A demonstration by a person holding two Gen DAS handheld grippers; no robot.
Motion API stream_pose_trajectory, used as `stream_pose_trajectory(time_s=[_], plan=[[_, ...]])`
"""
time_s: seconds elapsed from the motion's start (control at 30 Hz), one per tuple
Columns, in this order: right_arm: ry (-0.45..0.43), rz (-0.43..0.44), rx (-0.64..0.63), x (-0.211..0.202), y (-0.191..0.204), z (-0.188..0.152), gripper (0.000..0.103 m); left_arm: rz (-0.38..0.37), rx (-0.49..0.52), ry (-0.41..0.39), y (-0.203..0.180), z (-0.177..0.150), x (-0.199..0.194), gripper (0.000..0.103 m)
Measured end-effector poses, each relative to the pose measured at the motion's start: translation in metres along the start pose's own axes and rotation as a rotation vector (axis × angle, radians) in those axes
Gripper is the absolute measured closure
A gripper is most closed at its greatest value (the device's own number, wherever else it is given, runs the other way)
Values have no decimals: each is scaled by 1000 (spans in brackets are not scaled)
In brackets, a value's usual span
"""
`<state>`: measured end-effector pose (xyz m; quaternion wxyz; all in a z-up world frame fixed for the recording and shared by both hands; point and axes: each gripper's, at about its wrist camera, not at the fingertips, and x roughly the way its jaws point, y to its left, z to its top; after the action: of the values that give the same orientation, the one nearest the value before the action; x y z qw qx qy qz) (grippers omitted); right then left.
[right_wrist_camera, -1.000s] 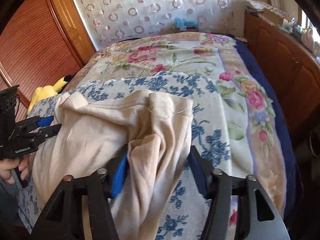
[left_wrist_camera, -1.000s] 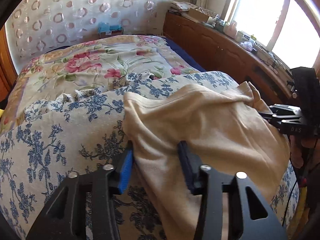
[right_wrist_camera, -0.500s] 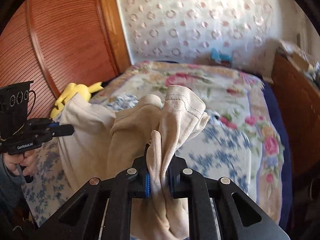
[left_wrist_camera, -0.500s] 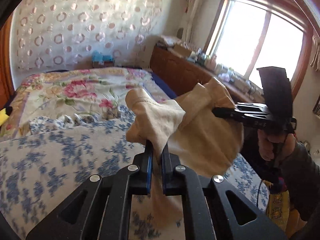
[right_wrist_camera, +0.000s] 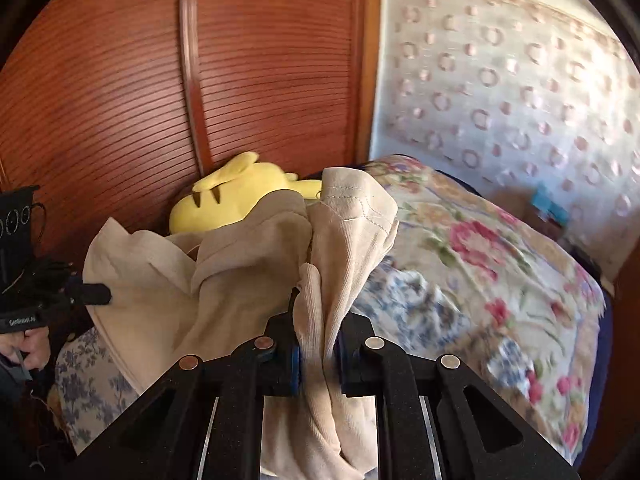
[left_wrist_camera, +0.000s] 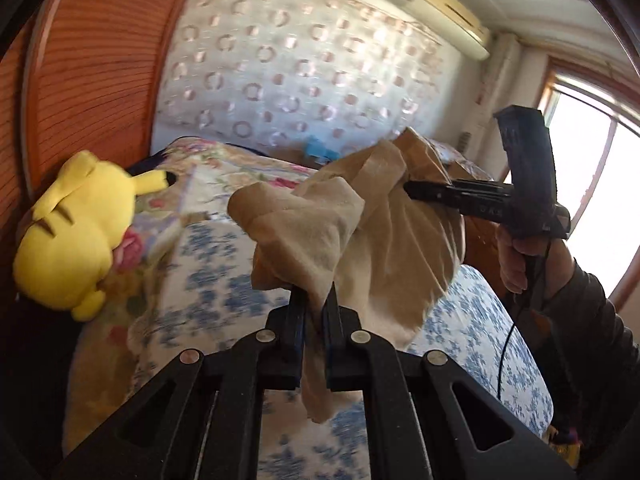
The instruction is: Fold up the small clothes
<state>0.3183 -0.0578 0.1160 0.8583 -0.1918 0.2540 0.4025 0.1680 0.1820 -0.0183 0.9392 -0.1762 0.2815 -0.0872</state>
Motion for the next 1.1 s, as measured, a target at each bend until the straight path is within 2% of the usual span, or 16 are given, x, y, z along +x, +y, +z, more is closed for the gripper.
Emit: stream_pose_trajectory(time_s=[0.23, 0.37, 0.43, 0.53, 0.63, 0.7, 0.73, 0.77, 0.83, 0.93, 1.03, 1.1], plan=[[80, 30, -163, 113, 33, 61, 90, 78, -104, 10, 58, -11, 6, 95], [86, 88, -217, 152, 44, 84, 90, 93, -127, 1, 75, -15, 0, 95], [106, 104, -228, 173, 35, 88, 90, 112, -137, 10, 82, -17, 3, 95], [161, 79, -215, 207, 31, 89, 88, 148, -168, 42, 95, -22, 15, 95], [190, 37, -147, 239, 26, 89, 78, 169, -192, 75, 108, -28, 23, 93], [171, -34, -103, 247, 16, 89, 67, 186, -170, 73, 109, -31, 23, 78], [160, -76, -78, 246, 10, 88, 64, 187, -159, 67, 108, -32, 22, 64], [137, -93, -55, 243, 4, 86, 63, 181, -151, 60, 107, -33, 21, 59], [92, -53, -17, 232, -4, 80, 63, 184, -133, 54, 105, -31, 20, 56], [77, 22, 15, 224, -7, 63, 63, 201, -89, 29, 98, -29, 16, 25], [109, 2, 23, 229, -15, 42, 63, 203, -57, 24, 89, -28, 13, 24], [117, -15, 48, 237, -25, 39, 63, 228, -18, 23, 79, -27, 11, 24]])
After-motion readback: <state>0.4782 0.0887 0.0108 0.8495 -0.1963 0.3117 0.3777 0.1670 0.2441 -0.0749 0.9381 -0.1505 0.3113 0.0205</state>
